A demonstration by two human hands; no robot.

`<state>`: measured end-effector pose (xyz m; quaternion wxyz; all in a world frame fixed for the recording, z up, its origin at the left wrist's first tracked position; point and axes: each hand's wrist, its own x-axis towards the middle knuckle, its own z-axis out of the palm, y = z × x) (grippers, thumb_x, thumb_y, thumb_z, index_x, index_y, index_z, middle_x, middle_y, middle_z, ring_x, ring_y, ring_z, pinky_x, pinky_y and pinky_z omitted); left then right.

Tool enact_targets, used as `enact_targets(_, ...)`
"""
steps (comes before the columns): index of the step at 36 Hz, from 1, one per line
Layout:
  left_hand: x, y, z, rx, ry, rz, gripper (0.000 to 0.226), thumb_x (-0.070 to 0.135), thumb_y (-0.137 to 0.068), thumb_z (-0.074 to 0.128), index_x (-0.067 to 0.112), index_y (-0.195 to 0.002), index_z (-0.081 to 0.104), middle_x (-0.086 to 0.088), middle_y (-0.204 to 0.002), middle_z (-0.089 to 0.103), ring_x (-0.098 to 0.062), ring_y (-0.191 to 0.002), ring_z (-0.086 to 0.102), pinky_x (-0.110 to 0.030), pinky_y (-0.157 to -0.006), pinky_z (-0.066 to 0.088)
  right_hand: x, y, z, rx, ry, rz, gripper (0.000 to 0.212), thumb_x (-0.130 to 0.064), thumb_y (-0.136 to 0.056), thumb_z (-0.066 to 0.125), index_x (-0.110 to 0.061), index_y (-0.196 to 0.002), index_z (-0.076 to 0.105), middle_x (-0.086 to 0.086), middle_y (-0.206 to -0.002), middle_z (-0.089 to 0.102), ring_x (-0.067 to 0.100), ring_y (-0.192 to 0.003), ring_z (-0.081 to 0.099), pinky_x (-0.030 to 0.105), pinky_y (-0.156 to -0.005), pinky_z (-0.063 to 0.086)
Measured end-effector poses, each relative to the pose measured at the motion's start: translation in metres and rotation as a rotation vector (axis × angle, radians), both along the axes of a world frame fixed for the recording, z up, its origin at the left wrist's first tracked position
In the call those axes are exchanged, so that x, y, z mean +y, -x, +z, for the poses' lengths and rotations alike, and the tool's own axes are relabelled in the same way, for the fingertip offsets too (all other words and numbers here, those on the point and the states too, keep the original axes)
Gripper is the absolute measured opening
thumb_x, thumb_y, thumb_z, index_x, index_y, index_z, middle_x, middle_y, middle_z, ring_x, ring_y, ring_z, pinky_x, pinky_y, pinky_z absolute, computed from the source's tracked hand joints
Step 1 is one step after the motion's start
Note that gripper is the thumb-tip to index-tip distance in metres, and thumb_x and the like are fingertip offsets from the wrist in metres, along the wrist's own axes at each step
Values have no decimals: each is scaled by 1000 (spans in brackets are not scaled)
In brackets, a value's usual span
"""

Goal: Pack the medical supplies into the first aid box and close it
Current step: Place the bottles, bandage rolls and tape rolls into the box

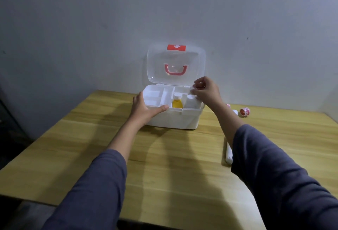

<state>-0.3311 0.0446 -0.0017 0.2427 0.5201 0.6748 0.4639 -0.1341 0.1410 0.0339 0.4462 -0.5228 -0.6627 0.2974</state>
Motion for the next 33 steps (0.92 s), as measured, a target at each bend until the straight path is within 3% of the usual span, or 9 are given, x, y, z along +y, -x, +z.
enact_targets(5,-1,-1,0,-5,-4,-1,104,44,-68,80,18,-149,19,-3,-153,19,-19,-141,23,-30,-107,28,-2,0,-3,-148,-59,-6,18,-4,-78,67,-3,-95,69,13,-96,70,19,-85,60,25,-74,44)
enact_targets(11,0,-1,-1,4,-9,1,102,45,-68,80,19,-148,22,-4,-151,23,-20,-139,27,-30,-104,29,-2,2,-1,-240,-102,20,15,-2,-80,64,-1,-92,72,16,-99,72,26,-96,66,22,-78,44)
enact_targets(18,1,-1,-3,-6,-17,5,101,43,-68,80,19,-147,23,-3,-151,22,-19,-139,26,-24,-97,26,-7,-13,-6,-150,-137,9,22,-9,-84,60,-6,-104,70,11,-109,71,22,-103,64,31,-93,49)
enact_targets(22,2,0,-5,-16,-27,14,98,44,-66,81,20,-144,28,-4,-148,25,-19,-138,28,-24,-99,27,-8,-39,-17,-139,-150,-108,25,-12,-89,55,-7,-112,65,11,-119,65,24,-110,59,32,-94,44)
enact_targets(26,3,0,-6,1,-23,25,98,45,-66,81,20,-145,28,-4,-148,26,-19,-137,29,-24,-99,27,-1,-79,-37,-179,-69,-290,32,-19,-91,52,-8,-120,58,17,-130,51,34,-114,54,37,-95,43)
enact_targets(29,6,2,-9,9,-32,29,101,52,-61,82,21,-143,32,-4,-145,30,-20,-135,32,-31,-105,34,6,-104,-50,-314,85,-385,45,-32,-92,48,-10,-131,45,18,-140,38,37,-129,35,44,-103,36)
enact_targets(33,8,2,-11,7,-45,38,102,46,-65,81,18,-146,26,-3,-149,26,-18,-137,29,-23,-99,27,15,-116,-59,-467,236,-409,58,-45,-92,44,-13,-138,34,18,-143,31,42,-128,33,50,-105,34)
